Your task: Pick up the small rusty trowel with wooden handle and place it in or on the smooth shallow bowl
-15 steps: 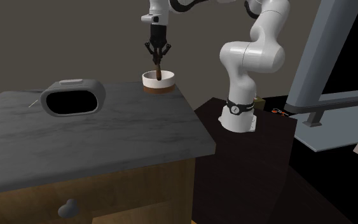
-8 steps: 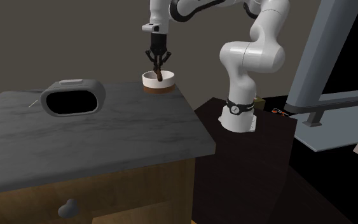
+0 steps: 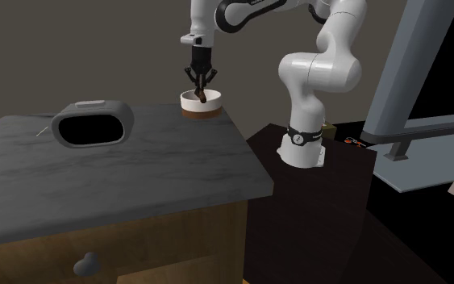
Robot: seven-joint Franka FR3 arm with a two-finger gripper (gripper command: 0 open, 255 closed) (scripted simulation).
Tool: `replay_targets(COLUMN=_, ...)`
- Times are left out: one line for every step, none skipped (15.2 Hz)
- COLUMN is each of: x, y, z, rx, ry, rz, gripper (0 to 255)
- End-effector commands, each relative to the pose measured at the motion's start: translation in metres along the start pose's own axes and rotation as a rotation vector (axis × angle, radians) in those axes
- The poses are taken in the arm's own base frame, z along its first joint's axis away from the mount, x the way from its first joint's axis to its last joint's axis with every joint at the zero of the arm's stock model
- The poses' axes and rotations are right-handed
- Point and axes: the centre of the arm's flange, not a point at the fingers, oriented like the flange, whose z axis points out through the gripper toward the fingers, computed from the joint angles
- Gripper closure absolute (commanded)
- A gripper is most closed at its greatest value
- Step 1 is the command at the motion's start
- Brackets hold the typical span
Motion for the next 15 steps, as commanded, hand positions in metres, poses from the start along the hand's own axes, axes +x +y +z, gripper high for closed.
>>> replay_targets(x=0.000, y=0.000, z=0.001, rx=0.002, ry=0.001, rz=0.000, gripper=255)
replay_targets(x=0.000, y=-0.001, z=0.001, rx=0.002, ry=0.001, rz=0.000, gripper=0)
replay_targets(x=0.000, y=0.000, z=0.001, rx=0.002, ry=0.001, rz=0.000, gripper=0)
replay_targets(x=0.000, y=0.000, z=0.001, rx=0.002, ry=0.001, rz=0.000, gripper=0)
replay_targets(x=0.000, y=0.000, z=0.001, rx=0.002, ry=0.001, rz=0.000, gripper=0)
replay_targets(x=0.000, y=0.000, z=0.001, rx=0.002, ry=0.001, rz=0.000, gripper=0)
replay_targets(x=0.000, y=0.000, z=0.001, rx=0.002, ry=0.001, rz=0.000, gripper=0)
replay_targets(x=0.000, y=0.000, z=-0.012, rx=0.002, ry=0.001, rz=0.000, gripper=0)
replay_targets(x=0.000, y=0.000, z=-0.025, rx=0.002, ry=0.001, rz=0.000, gripper=0)
replay_targets(x=0.000, y=0.000, z=-0.038, rx=0.002, ry=0.001, rz=0.000, gripper=0)
replay_targets(x=0.000, y=0.000, z=-0.049, rx=0.002, ry=0.001, rz=0.000, gripper=0)
replay_targets(x=0.000, y=0.000, z=-0.049, rx=0.002, ry=0.001, rz=0.000, gripper=0)
replay_targets(x=0.000, y=0.000, z=-0.049, rx=0.002, ry=0.001, rz=0.000, gripper=0)
replay_targets(x=0.000, y=0.000, z=-0.049, rx=0.002, ry=0.001, rz=0.000, gripper=0)
replay_targets(x=0.000, y=0.000, z=-0.049, rx=0.002, ry=0.001, rz=0.000, gripper=0)
